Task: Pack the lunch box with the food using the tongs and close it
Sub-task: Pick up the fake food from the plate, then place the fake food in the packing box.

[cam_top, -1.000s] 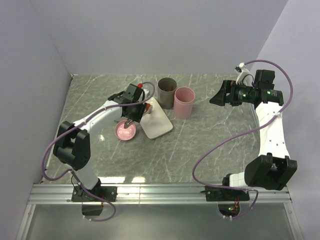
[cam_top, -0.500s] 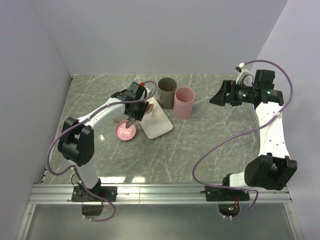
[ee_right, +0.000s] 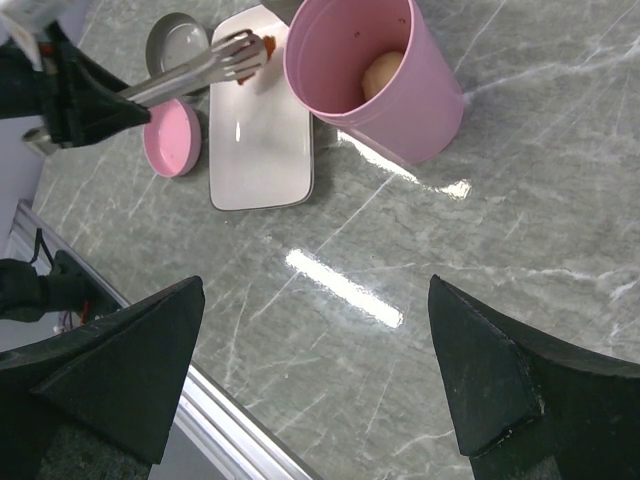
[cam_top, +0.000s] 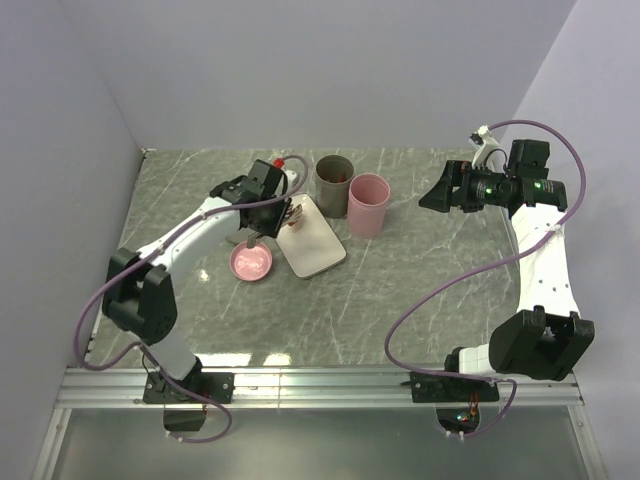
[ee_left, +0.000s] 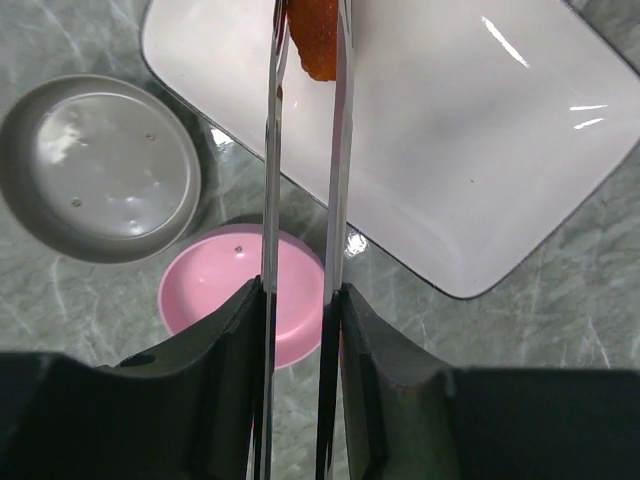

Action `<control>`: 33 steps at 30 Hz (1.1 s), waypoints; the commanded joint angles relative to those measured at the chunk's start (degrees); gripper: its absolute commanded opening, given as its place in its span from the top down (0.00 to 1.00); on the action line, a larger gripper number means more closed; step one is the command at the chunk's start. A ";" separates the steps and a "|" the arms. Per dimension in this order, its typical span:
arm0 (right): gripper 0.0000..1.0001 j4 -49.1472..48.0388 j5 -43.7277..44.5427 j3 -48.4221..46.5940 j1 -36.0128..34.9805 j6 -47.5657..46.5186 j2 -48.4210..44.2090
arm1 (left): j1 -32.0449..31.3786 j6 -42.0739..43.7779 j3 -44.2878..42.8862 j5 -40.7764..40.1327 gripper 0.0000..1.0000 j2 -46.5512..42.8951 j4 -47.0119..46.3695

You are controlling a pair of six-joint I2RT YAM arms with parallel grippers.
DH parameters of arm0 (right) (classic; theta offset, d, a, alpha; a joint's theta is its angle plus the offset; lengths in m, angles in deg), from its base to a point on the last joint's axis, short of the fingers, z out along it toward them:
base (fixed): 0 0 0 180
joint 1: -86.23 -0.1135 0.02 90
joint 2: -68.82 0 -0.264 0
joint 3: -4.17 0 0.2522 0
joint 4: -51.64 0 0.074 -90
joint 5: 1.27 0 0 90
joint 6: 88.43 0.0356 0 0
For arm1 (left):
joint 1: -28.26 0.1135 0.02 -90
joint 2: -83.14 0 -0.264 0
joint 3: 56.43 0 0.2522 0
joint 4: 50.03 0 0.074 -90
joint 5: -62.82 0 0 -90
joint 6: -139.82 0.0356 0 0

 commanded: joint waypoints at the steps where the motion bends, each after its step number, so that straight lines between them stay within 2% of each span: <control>1: 0.00 -0.09 -1.21 -1.68 0.42 -0.66 -1.50 | 0.25 1.46 -0.68 0.67 0.85 -7.05 0.03; 6: 0.00 -0.09 -1.30 -1.51 0.42 -0.58 -1.94 | 0.34 3.30 -2.43 0.23 0.91 -10.22 1.43; 12: 0.00 -0.36 -1.56 -1.51 0.42 -0.23 -2.03 | 0.34 8.84 -9.45 3.83 0.89 -13.21 2.58; 19: 0.00 -0.36 -1.21 -1.33 0.51 -0.14 -2.12 | -0.36 12.79 -20.96 7.26 0.86 -7.95 3.72; 33: 0.00 -0.53 -0.68 -2.03 0.42 0.39 -2.21 | -1.15 11.74 -28.10 9.02 0.83 1.90 0.38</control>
